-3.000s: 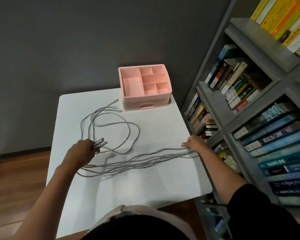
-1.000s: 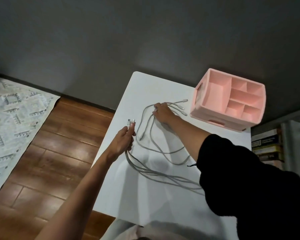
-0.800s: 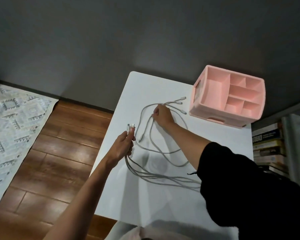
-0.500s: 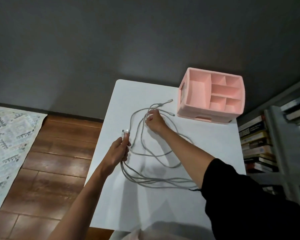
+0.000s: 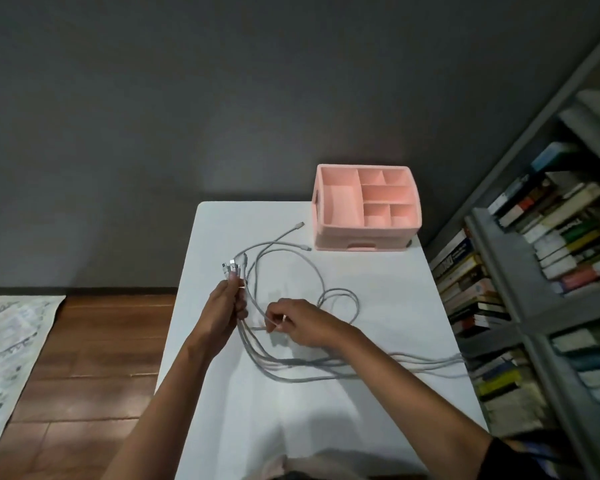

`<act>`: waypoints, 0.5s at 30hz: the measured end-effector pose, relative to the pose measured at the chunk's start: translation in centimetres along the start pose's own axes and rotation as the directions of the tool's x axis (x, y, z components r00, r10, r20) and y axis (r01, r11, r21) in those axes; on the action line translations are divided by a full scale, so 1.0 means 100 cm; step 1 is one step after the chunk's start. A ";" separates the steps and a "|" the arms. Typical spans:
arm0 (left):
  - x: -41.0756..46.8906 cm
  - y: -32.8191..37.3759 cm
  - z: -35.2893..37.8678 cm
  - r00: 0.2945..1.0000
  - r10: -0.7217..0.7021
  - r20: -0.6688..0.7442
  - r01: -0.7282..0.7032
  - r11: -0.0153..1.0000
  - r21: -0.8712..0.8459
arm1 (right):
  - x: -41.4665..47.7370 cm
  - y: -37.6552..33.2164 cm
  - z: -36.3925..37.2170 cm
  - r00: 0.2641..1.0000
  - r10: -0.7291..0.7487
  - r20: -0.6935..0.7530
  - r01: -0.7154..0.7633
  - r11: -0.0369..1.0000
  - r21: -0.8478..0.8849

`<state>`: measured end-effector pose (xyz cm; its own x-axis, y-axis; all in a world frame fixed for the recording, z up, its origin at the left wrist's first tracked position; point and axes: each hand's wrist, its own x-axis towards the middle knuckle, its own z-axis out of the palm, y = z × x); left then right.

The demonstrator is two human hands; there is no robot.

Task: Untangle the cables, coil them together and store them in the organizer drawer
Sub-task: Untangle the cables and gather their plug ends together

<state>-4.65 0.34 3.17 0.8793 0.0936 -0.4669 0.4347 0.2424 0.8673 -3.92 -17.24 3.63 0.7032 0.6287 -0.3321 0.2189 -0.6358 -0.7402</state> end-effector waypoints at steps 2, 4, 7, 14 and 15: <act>-0.006 0.002 0.007 1.000 0.015 -0.001 -0.015 0.998 0.059 | -0.008 0.001 0.004 1.000 -0.002 0.025 0.003 0.999 -0.054; -0.013 0.003 0.011 0.999 0.034 0.021 -0.036 0.992 0.125 | -0.014 0.000 0.008 0.999 -0.001 0.040 0.004 0.997 -0.075; -0.021 0.002 0.013 0.996 0.068 0.053 -0.076 0.984 0.161 | -0.021 -0.002 0.008 0.999 -0.009 0.038 0.012 0.997 -0.081; -0.032 0.000 0.011 0.995 0.088 0.049 -0.095 0.985 0.147 | -0.029 -0.002 0.006 0.997 0.019 0.074 -0.018 1.000 -0.007; -0.033 -0.001 0.011 0.995 0.095 0.034 -0.099 0.985 0.139 | -0.029 -0.003 0.007 0.998 0.021 0.065 -0.023 1.000 0.022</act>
<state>-7.33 -1.06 4.81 0.9229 0.0830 -0.3761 0.3682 0.0958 0.9248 -6.50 -18.58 4.46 0.6619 0.6430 -0.3853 0.1879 -0.6399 -0.7451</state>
